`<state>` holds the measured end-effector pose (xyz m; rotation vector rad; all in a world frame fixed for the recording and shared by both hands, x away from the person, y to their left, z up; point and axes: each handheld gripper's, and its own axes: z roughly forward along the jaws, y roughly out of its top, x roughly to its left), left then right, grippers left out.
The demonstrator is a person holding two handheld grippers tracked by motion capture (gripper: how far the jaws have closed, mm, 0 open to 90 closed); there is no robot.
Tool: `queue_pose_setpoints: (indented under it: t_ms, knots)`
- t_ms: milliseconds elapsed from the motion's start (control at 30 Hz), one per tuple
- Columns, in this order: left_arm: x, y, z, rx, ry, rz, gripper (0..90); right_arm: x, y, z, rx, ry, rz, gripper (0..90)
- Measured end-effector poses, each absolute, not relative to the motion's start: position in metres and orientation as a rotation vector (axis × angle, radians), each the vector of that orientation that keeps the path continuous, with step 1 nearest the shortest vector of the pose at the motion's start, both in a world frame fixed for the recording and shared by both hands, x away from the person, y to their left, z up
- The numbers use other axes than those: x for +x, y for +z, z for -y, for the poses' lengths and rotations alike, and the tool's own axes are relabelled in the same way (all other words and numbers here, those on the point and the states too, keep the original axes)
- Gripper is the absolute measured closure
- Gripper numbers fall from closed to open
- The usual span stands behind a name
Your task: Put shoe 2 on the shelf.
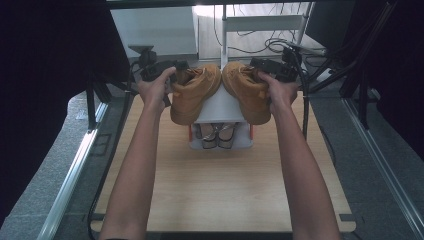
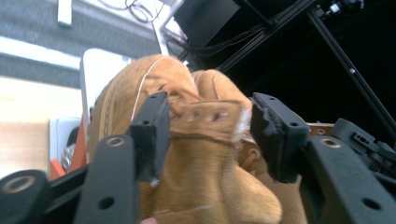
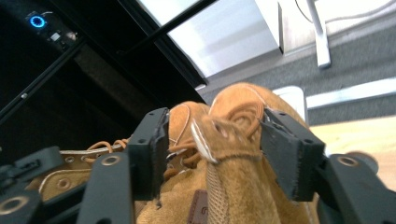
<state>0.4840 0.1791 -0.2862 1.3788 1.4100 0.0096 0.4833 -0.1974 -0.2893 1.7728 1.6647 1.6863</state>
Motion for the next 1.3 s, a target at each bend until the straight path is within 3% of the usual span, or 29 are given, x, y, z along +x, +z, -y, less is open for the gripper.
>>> queue_pose_setpoints:
  t_ms: [367, 600, 800, 933, 1067, 1300]
  knots:
    - [0.456, -0.278, -0.197, 1.418, 0.125, -1.304, 47.5, 0.454, -0.28, 0.219, 1.598, 1.685, -1.65, 48.0]
    - [0.433, -0.282, -0.219, 1.421, 0.185, -1.267, 61.0, 0.432, -0.282, 0.244, 1.548, 1.711, -1.639, 58.4]
    - [0.418, -0.292, -0.227, 1.476, 0.235, -1.272, 80.7, 0.418, -0.288, 0.248, 1.52, 1.658, -1.673, 73.4]
    - [0.412, -0.3, -0.231, 1.517, 0.255, -1.266, 88.9, 0.412, -0.296, 0.251, 1.494, 1.61, -1.704, 82.5]
    - [0.411, -0.311, -0.235, 1.536, 0.241, -1.271, 89.7, 0.409, -0.307, 0.255, 1.478, 1.579, -1.734, 88.2]
    - [0.414, -0.331, -0.239, 1.549, 0.23, -1.293, 89.9, 0.413, -0.328, 0.256, 1.486, 1.542, -1.779, 89.1]
